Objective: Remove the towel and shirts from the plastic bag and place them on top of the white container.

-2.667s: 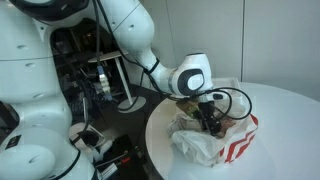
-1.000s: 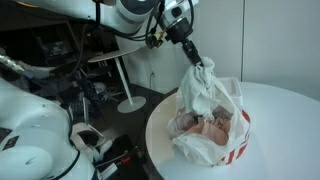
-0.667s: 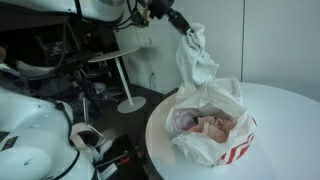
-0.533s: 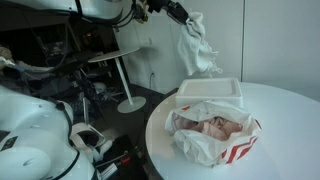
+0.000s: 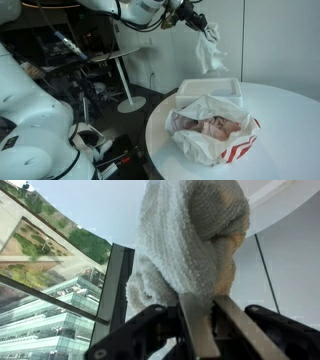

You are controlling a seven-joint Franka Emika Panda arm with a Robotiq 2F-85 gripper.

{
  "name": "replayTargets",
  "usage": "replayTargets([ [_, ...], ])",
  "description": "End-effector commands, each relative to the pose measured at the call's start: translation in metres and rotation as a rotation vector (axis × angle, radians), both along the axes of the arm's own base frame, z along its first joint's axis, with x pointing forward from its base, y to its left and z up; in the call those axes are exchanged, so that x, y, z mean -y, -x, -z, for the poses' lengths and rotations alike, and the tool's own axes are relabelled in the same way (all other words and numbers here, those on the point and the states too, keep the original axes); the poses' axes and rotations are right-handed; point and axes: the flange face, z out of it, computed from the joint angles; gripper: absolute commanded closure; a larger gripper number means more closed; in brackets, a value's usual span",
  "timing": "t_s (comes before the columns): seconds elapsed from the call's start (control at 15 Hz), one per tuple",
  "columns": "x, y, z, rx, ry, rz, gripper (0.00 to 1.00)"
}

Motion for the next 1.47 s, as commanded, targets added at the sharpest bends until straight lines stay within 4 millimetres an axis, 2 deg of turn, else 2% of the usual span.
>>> replayTargets([
  [0.0, -0.012, -0.056, 0.039, -0.086, -0.036, -0.144, 0.91],
  [0.27, -0.018, -0.078, 0.092, -0.206, -0.167, -0.299, 0.91],
  [0.4, -0.012, -0.085, 0.113, -0.258, -0.224, -0.371, 0.91],
  [0.67, -0.004, -0.089, 0.136, -0.306, -0.293, -0.471, 0.9],
  [0.73, -0.003, -0.087, 0.138, -0.322, -0.317, -0.5, 0.59],
  [0.8, -0.003, -0.084, 0.138, -0.327, -0.326, -0.52, 0.58],
  [0.87, -0.001, -0.08, 0.137, -0.33, -0.331, -0.536, 0.53],
  [1.13, 0.002, -0.064, 0.114, -0.311, -0.328, -0.544, 0.21],
  [1.27, 0.018, -0.051, 0.098, -0.293, -0.293, -0.461, 0.06],
  [1.4, 0.044, -0.032, 0.088, -0.299, -0.275, -0.347, 0.0],
])
